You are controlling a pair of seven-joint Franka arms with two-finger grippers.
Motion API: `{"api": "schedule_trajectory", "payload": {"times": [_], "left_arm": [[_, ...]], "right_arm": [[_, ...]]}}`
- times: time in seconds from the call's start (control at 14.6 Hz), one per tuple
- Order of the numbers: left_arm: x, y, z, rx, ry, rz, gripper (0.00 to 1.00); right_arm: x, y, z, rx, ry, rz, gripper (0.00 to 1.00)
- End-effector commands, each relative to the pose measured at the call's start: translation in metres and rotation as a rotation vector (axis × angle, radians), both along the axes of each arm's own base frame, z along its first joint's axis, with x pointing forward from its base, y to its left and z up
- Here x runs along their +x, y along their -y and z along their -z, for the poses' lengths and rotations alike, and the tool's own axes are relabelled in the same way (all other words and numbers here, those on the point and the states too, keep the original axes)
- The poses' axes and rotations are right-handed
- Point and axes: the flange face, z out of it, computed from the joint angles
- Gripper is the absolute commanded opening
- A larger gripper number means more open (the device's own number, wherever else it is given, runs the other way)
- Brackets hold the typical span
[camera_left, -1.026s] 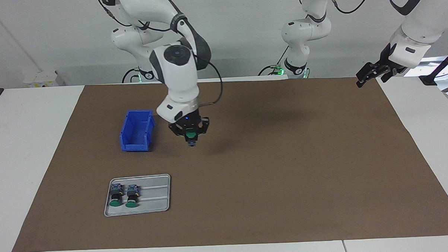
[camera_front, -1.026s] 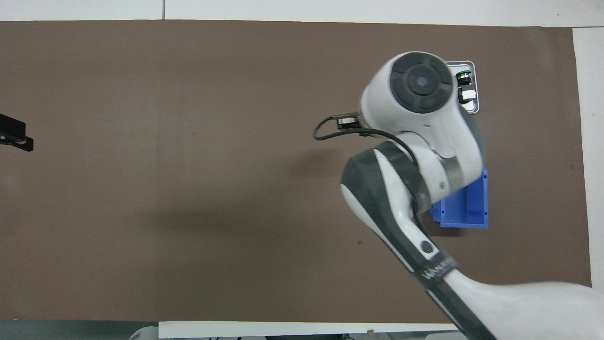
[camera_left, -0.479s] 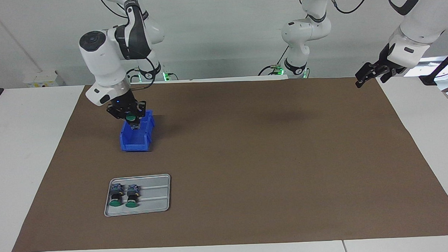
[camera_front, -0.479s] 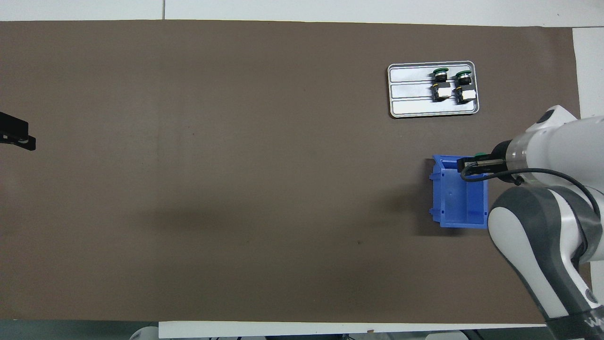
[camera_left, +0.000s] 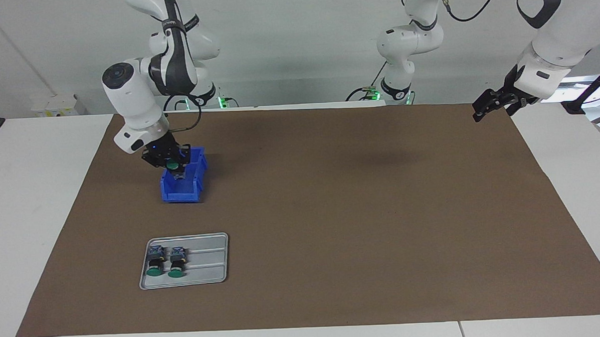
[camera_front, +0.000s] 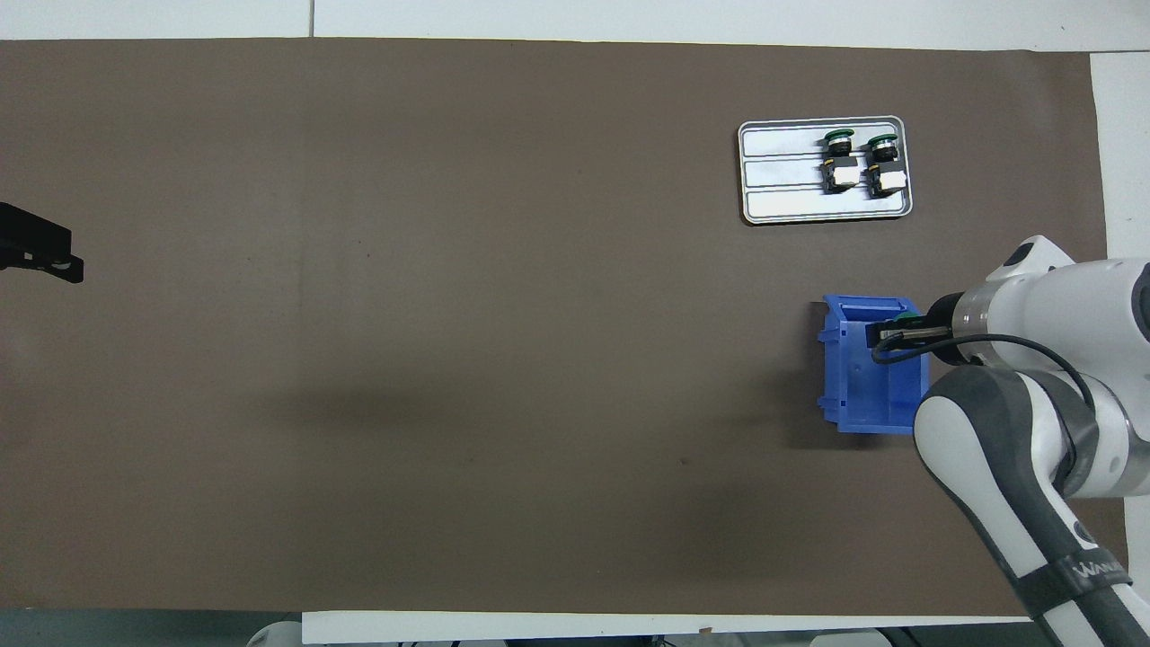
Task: Place and press button with both arms
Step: 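Lower the button into the blue bin and open the right gripper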
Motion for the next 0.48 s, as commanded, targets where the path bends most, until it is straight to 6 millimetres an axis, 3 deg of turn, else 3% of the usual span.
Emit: {"api": "schedule_trajectory", "payload": {"times": [0.0,0.41], "left_arm": [[0.001,0.001,-0.007,0.014,0.008,0.022,0.99],[-0.001,0.000,-0.006,0.013,0.004,0.030,0.99]], "right_arm": [[0.001,0.002,0.020,0.012,-0.021,-0.008,0.01],[0.000,0.000,0.054,0.009,-0.040,-0.003,0.10]]}}
